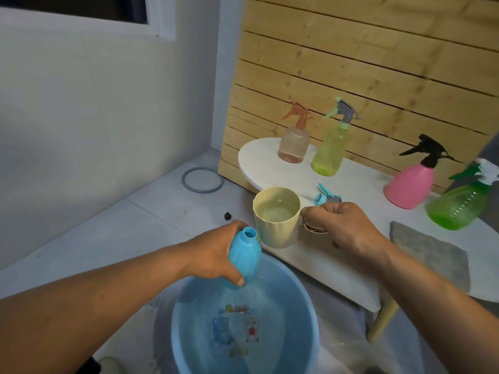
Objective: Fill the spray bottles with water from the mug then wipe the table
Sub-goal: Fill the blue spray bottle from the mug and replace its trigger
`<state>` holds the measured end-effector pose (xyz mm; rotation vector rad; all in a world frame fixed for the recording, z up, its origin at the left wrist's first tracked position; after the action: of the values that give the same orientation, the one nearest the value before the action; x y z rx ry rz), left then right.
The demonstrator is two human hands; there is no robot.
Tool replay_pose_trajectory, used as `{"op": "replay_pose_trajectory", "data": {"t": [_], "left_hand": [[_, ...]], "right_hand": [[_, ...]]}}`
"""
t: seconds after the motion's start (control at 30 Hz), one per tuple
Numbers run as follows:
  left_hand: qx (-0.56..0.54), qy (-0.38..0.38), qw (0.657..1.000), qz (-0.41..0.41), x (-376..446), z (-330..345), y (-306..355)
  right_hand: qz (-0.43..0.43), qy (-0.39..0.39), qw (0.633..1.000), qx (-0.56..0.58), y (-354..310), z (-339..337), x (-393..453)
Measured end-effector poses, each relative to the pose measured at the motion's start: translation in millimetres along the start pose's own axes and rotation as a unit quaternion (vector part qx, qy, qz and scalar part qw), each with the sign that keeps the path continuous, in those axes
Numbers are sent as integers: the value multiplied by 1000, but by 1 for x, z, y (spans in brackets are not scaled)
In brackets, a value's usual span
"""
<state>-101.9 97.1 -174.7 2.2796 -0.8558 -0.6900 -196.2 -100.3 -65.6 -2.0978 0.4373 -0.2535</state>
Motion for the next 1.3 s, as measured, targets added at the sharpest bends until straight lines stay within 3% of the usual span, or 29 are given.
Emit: {"op": "replay_pose_trajectory", "data": {"t": [1.3], "left_hand": [[46, 33, 998, -1, 2, -8, -9]], "right_hand": [[-62, 61, 982, -169, -16, 6, 1]]}}
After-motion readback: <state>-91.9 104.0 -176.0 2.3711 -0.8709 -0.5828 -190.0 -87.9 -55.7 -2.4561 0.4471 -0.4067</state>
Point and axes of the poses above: each hand's wrist, its own x-axis towards the middle knuckle, its own z-axis out of the palm, y = z × x, the point moved 10 cm from there along x, towards the middle knuckle, and after that the axes turned 7 degrees about -z, right-handed, at the moved point
